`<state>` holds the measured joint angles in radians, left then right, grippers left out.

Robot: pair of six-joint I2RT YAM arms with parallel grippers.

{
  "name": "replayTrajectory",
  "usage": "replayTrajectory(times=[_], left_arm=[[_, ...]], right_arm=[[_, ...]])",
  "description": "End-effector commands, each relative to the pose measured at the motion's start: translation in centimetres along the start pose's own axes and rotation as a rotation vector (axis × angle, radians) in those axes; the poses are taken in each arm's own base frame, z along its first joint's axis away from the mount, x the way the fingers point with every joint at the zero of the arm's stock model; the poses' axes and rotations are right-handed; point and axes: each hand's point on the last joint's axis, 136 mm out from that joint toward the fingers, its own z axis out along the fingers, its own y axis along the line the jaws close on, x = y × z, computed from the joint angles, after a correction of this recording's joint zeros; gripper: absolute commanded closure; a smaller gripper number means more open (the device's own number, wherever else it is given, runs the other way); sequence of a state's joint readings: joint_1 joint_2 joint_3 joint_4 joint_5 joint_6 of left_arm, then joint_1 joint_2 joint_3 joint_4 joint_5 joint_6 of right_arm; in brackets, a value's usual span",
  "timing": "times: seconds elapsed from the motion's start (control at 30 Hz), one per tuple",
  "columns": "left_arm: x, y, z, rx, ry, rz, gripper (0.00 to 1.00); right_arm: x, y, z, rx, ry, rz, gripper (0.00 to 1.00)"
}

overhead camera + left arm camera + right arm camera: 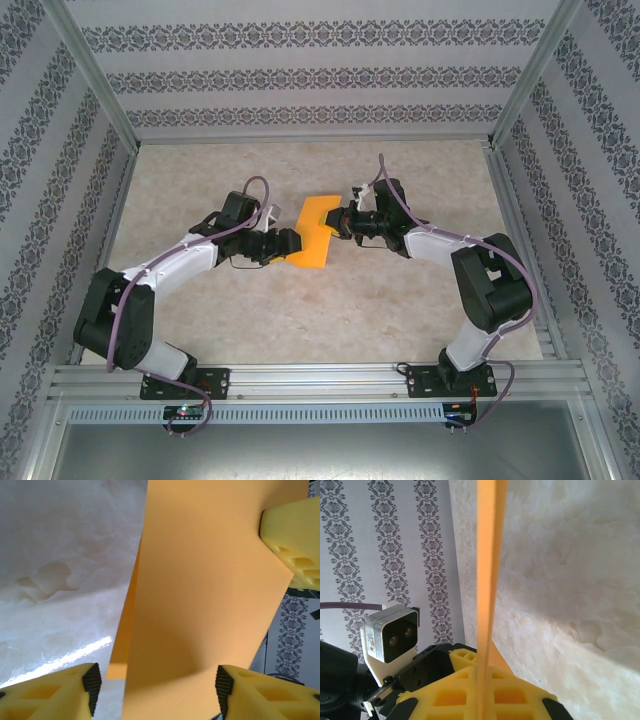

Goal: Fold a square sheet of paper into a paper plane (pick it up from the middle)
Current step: Pick up the square sheet of paper from the center of the table, then place a square sheet of paper at the center of the table.

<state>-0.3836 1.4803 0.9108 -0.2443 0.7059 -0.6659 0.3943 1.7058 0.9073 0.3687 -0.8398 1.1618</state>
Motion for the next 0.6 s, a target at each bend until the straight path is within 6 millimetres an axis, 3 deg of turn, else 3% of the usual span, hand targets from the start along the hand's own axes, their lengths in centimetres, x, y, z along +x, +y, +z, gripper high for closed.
replayTrajectory(times=[0.0,0.23,0.57], left_arm=[[-0.5,-1.1,-0.7,0.053,-0.022,0.018,0.44],[-0.8,-1.7,-2.1,0.002,-0.040,0.065,0.66],[-0.2,-2.0,-1.8,0.020,0.013,0.083,0.91]], right_arm=[[-0.2,2.2,-0.6,-0.050,-0.002,-0.039,0.98],[-0.3,1.4,-0.4,-0.034,-0.001,-0.030,0.98],[0.0,0.9,0.6,-0.032,0.022,-0.026,0.98]])
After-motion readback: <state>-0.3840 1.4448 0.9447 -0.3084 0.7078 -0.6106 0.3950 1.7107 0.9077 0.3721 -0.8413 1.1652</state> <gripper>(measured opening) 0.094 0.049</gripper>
